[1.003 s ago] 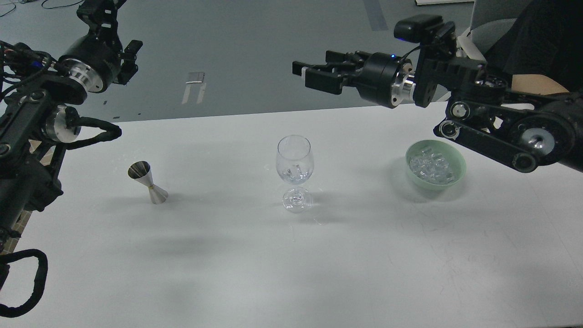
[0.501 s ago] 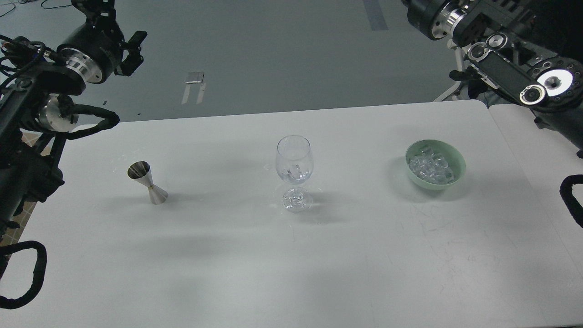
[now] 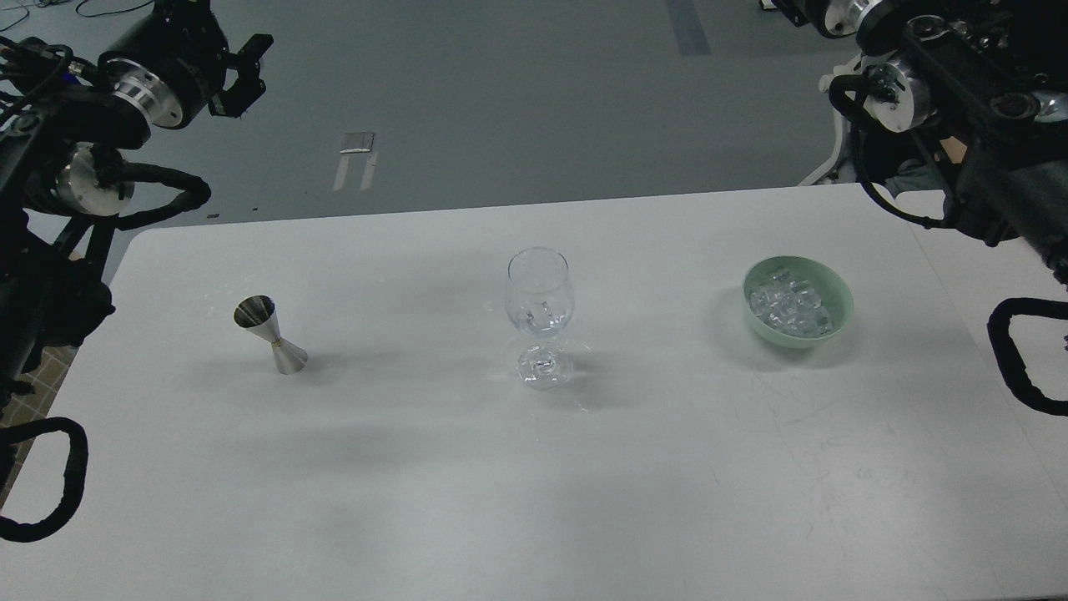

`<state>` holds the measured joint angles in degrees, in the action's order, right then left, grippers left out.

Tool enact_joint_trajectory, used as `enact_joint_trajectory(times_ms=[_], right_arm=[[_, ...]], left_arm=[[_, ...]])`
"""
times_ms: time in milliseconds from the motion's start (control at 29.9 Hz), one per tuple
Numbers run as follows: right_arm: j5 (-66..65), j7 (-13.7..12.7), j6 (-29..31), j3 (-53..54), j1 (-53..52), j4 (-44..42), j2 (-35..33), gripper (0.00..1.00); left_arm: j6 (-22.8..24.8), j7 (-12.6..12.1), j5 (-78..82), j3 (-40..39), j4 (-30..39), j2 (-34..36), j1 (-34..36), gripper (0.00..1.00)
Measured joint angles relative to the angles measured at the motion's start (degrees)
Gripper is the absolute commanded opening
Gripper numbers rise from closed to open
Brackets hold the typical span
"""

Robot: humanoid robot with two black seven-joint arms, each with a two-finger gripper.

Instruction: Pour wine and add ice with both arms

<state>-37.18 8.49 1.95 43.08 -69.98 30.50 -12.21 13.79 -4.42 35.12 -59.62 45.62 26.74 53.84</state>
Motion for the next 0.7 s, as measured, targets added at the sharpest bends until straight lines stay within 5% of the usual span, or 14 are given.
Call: enact_joint_trajectory(times_ms=[702], right_arm=[[4.72,1.26,0.53,12.86,5.91,-0.57,8.10,1.00]], left_arm=[[2.43,1.25,-12.81,-0.52,-0.34,-7.58,-0.90,0.99]])
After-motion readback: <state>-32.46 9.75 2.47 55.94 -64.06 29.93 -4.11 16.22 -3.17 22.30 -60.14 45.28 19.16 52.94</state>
